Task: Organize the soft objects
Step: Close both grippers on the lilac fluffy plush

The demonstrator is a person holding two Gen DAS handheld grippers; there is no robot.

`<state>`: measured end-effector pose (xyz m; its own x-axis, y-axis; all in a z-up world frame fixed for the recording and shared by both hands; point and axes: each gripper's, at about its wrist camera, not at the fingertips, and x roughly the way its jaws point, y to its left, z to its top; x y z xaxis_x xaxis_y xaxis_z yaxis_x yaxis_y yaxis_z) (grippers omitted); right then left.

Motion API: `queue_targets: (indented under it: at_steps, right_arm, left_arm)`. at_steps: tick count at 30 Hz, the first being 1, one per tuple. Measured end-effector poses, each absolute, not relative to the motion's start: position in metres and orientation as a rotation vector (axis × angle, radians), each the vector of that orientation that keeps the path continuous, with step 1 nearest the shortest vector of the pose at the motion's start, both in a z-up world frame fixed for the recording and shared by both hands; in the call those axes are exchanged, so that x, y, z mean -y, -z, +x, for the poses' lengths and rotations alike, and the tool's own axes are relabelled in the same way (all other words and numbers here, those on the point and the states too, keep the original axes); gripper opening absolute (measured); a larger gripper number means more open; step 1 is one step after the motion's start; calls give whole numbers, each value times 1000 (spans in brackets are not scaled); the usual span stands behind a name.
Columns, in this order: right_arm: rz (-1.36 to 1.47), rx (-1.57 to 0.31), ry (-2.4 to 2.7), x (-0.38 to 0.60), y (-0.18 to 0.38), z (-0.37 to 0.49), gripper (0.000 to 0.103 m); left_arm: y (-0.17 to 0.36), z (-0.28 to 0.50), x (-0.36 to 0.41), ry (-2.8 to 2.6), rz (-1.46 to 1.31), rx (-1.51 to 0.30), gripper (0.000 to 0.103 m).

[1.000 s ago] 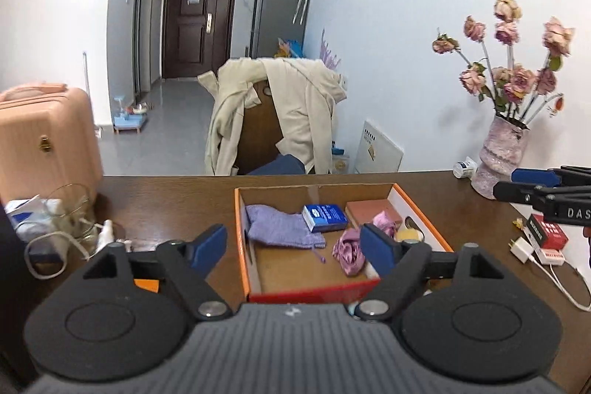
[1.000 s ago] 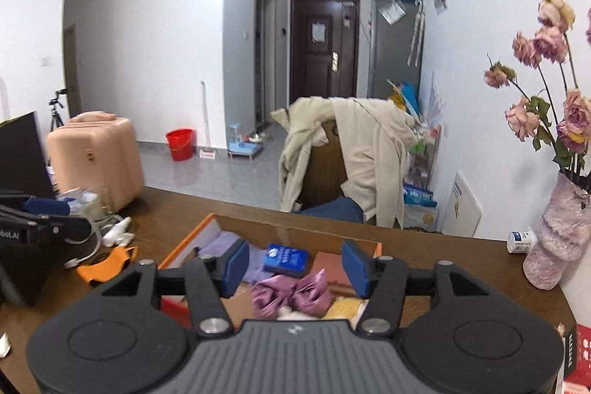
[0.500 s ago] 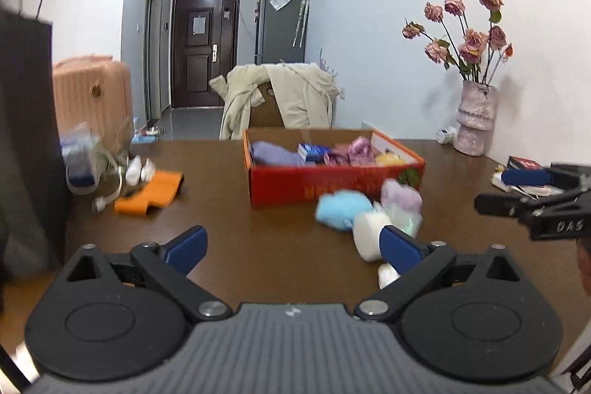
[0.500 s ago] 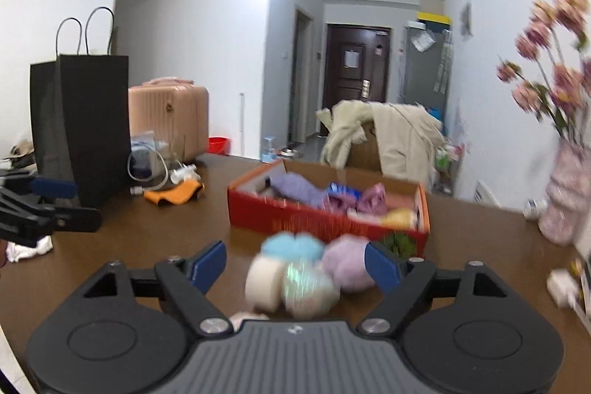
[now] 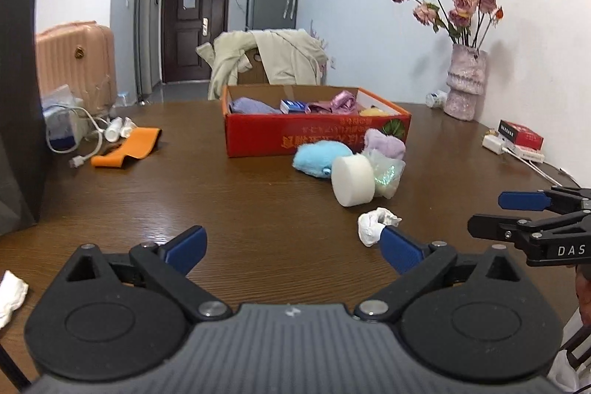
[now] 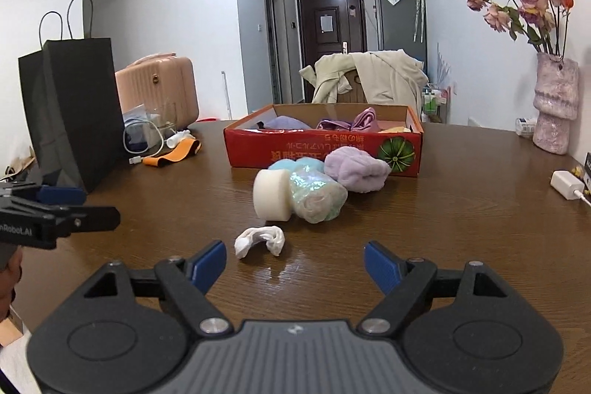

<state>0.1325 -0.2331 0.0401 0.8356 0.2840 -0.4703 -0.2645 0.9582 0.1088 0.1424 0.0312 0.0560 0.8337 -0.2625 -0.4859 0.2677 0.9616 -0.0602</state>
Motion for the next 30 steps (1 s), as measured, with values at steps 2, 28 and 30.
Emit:
queue_targets:
  at_steps: [2,28,30]
  right_arm:
    - [50,-510,-279,236,-38,141,82]
    - [312,-794,-531,340,-2,444,59]
    - [363,-815,-563,344,7,455,59]
  left_arm:
    - [-53,152,-25,288,4,-535,102]
    - [-49,341,116,282,-371,-807,38]
    - [-46,346,116,249,-390,-802,40]
